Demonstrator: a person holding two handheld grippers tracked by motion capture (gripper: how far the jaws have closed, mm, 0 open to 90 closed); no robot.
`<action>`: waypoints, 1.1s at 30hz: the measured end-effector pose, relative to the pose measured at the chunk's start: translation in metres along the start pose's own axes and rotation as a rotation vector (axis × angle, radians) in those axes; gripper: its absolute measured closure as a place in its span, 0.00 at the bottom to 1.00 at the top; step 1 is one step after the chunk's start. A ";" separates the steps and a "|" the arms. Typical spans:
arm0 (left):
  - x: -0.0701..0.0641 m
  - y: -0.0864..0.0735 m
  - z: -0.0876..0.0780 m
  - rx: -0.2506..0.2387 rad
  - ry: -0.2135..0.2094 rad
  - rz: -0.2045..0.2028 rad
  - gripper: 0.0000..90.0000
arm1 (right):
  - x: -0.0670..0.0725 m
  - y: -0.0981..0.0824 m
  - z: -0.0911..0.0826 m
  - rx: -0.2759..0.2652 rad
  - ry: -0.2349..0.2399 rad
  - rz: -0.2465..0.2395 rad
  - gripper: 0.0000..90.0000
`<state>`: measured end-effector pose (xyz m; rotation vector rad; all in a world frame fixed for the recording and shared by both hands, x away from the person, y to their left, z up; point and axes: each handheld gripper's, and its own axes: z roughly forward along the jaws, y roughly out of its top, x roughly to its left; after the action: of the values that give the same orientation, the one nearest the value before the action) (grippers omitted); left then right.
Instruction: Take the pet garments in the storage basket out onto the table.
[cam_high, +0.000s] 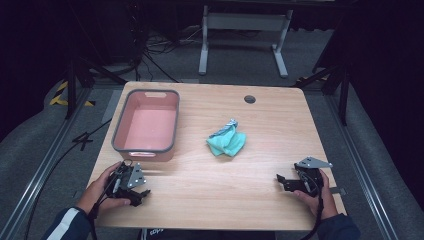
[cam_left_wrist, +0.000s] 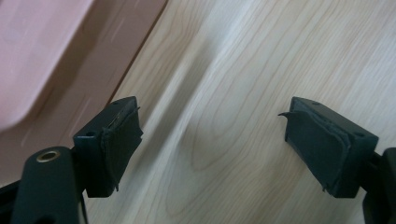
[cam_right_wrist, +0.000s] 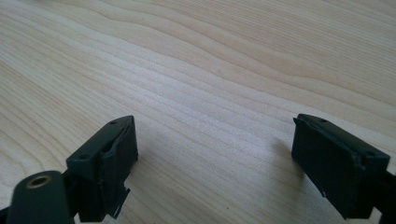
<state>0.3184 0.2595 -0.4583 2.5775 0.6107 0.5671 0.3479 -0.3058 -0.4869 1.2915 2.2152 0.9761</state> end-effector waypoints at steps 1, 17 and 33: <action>0.003 -0.004 0.000 -0.012 -0.004 -0.022 0.19 | 0.000 0.000 0.000 0.000 -0.001 0.001 0.16; 0.025 -0.059 0.002 -0.197 -0.158 -0.304 0.16 | 0.000 0.000 0.000 0.001 -0.003 0.002 0.16; 0.025 -0.060 0.002 -0.194 -0.153 -0.302 0.16 | 0.001 0.000 0.000 0.000 -0.003 0.000 0.16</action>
<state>0.3207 0.3197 -0.4817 2.2654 0.8285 0.3081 0.3480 -0.3051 -0.4869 1.2924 2.2129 0.9732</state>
